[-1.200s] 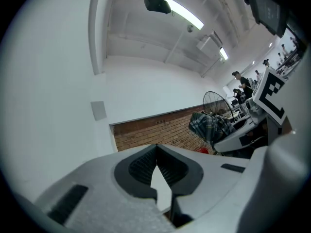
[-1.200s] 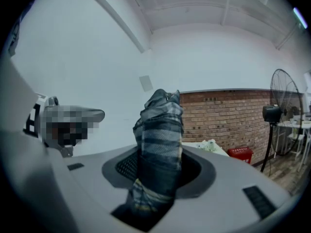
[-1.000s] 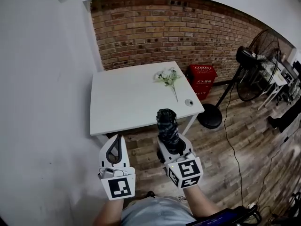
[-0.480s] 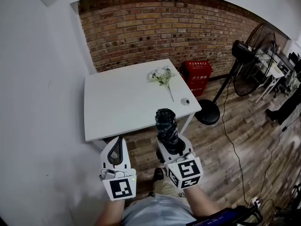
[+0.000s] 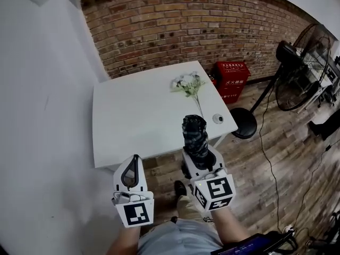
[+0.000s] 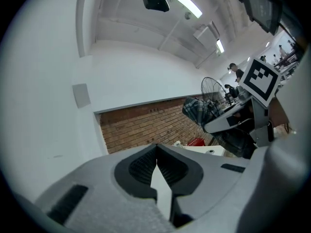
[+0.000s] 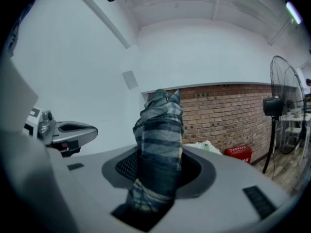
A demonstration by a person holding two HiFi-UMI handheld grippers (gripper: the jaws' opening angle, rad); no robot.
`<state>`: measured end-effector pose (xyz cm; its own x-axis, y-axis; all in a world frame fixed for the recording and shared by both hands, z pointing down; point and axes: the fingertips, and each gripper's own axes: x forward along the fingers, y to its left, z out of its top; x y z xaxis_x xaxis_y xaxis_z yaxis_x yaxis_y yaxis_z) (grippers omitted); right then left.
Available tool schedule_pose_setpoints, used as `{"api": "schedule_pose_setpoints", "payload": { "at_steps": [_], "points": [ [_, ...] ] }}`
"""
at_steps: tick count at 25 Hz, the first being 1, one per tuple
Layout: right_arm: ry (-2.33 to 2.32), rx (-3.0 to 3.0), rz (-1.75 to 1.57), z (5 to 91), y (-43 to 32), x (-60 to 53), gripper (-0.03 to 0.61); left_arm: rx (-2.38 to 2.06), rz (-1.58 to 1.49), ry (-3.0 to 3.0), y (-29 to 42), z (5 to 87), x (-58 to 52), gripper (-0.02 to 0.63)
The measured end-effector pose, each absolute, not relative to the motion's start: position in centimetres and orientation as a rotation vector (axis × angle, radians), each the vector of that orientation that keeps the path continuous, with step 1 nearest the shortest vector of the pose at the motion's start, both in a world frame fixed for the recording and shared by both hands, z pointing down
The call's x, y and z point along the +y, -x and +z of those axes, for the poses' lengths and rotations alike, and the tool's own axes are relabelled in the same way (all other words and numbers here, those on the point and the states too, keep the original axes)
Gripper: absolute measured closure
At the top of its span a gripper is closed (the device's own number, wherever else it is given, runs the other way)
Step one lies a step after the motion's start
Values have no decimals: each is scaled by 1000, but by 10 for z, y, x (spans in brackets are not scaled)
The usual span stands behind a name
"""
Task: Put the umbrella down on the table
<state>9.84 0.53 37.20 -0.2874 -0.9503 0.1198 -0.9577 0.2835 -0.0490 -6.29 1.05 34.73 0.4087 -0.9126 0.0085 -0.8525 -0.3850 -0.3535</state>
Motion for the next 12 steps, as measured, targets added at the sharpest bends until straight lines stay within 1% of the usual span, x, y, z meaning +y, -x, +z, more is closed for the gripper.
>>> {"api": "schedule_pose_setpoints", "payload": {
  "at_steps": [12],
  "points": [
    [-1706, -2537, 211, 377, -115, -140, 396, 1625, -393, 2325, 39, 351, -120, 604]
  ]
}}
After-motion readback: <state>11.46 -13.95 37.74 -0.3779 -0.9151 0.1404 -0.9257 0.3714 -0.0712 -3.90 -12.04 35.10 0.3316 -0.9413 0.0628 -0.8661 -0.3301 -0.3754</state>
